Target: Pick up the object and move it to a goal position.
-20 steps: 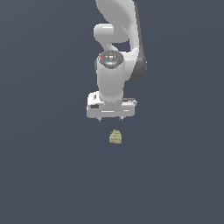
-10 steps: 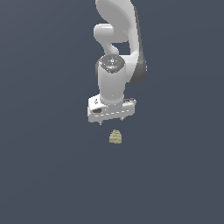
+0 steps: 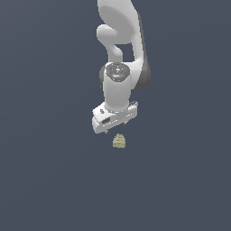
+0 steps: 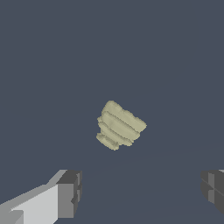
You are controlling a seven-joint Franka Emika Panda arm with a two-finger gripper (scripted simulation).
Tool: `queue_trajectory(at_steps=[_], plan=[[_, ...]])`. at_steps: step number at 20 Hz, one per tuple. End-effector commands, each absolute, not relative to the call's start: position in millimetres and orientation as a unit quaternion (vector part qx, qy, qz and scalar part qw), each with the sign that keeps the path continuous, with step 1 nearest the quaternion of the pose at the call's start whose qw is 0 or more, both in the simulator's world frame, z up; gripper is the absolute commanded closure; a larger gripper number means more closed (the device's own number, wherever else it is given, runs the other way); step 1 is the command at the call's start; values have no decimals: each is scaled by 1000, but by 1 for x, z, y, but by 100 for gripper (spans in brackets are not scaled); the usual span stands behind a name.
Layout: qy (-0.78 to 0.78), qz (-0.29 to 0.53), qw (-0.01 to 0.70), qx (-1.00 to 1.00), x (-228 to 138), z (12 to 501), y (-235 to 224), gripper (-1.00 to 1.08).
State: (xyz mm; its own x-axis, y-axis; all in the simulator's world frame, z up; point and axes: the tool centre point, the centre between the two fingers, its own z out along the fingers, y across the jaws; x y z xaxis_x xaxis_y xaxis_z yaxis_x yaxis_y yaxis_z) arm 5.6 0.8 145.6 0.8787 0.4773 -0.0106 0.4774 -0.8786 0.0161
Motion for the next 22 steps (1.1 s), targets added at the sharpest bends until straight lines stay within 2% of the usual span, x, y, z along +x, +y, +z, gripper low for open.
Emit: queue_trajectory(at_steps=[1,22], plan=[[282,-4,9,959,7,141,2,-92],[556,-4,4,831,14,108,14,-92]])
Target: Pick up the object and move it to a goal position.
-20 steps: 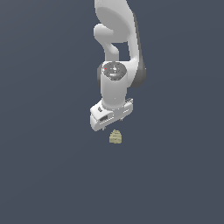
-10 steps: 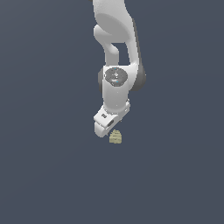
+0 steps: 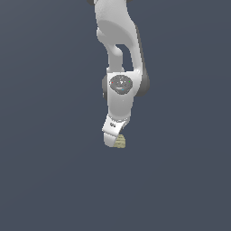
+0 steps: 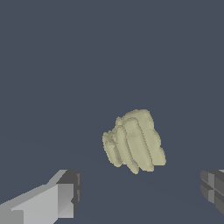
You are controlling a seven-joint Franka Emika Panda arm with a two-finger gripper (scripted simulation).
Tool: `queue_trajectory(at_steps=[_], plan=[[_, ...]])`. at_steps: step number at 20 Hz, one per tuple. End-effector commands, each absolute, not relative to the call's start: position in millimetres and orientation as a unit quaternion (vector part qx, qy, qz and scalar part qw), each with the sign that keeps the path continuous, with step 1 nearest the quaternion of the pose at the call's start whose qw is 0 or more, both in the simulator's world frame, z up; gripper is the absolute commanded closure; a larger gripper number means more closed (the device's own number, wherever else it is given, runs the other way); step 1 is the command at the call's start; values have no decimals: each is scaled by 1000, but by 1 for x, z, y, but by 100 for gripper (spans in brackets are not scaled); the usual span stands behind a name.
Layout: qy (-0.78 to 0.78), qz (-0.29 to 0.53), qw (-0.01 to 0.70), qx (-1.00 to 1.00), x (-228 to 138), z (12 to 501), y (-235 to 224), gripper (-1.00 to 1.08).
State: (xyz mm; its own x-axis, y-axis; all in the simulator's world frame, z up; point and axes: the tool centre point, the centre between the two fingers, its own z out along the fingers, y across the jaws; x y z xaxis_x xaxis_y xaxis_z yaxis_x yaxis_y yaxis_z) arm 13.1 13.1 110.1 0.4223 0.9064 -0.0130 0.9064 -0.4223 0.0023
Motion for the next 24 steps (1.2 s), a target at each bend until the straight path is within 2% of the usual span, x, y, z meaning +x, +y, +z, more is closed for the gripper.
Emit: queue_trajectory(at_steps=[1,12,24], plan=[[568,-4,4,823,14,106,15,-92],[654,-1,1,756,16,95,20,-92],[670,0,0,742,17,90,21,-92]])
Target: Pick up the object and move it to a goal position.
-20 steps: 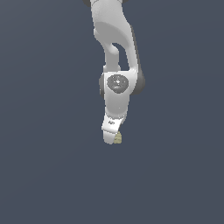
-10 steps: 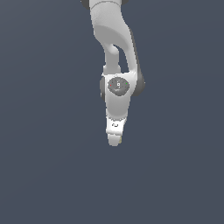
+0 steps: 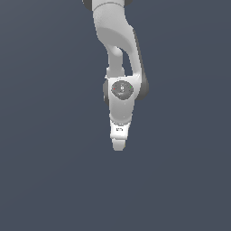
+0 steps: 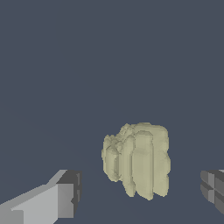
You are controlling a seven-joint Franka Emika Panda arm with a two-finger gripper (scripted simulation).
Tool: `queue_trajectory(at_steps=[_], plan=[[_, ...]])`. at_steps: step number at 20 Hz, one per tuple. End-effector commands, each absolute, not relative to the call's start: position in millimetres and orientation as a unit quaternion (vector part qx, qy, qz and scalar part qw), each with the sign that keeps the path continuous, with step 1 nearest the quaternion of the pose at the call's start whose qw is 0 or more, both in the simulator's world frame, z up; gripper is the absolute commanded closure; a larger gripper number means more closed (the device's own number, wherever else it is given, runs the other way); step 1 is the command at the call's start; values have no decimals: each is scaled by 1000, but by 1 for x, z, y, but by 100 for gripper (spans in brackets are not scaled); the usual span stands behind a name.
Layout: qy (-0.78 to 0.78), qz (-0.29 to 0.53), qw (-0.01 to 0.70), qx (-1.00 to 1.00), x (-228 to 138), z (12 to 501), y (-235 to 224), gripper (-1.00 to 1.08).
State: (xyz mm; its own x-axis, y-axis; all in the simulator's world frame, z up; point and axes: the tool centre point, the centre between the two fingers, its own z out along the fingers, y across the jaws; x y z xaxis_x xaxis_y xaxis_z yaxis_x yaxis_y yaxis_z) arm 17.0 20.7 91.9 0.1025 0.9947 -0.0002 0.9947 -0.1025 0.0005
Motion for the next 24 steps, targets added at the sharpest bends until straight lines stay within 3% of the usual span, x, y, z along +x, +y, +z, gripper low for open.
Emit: queue_trajectory(at_steps=[1,14,15,24], plan=[[670,0,0,742,17,87,21,-92],[672,0,0,741,17,43,21,-92],[672,0,0,741,17,43,21,108],[672,0,0,741,17,43,21,108]])
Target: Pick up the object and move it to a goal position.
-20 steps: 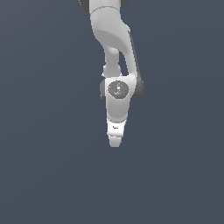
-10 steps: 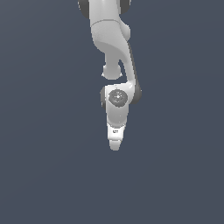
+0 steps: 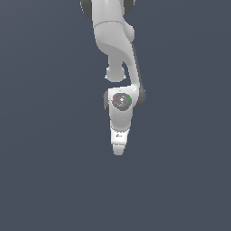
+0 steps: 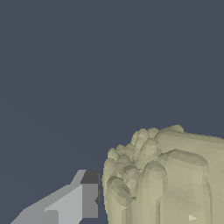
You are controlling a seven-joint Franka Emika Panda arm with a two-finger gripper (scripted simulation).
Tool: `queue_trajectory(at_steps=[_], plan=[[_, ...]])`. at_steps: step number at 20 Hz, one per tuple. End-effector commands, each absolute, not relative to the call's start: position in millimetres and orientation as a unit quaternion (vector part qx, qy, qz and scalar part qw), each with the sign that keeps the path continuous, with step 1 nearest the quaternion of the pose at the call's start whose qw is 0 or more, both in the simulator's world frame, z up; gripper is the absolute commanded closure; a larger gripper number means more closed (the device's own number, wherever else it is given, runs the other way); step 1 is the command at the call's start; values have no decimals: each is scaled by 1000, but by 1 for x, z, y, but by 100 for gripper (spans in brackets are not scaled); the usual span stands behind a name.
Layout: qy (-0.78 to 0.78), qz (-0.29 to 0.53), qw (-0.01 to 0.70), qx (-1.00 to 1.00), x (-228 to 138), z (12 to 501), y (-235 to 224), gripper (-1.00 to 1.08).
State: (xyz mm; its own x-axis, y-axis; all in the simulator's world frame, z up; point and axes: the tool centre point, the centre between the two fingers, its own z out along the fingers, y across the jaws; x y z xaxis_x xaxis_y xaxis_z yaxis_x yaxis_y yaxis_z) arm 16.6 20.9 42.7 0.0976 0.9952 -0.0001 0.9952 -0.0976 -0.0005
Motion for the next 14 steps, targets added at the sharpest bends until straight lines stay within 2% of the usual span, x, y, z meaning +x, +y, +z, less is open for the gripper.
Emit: queue_trajectory(at_steps=[1,8,14], plan=[[-672,0,0,-741,17,43,21,108],[-672,0,0,-741,15,56,16,108],[-672,0,0,-741,9,88,5,108]])
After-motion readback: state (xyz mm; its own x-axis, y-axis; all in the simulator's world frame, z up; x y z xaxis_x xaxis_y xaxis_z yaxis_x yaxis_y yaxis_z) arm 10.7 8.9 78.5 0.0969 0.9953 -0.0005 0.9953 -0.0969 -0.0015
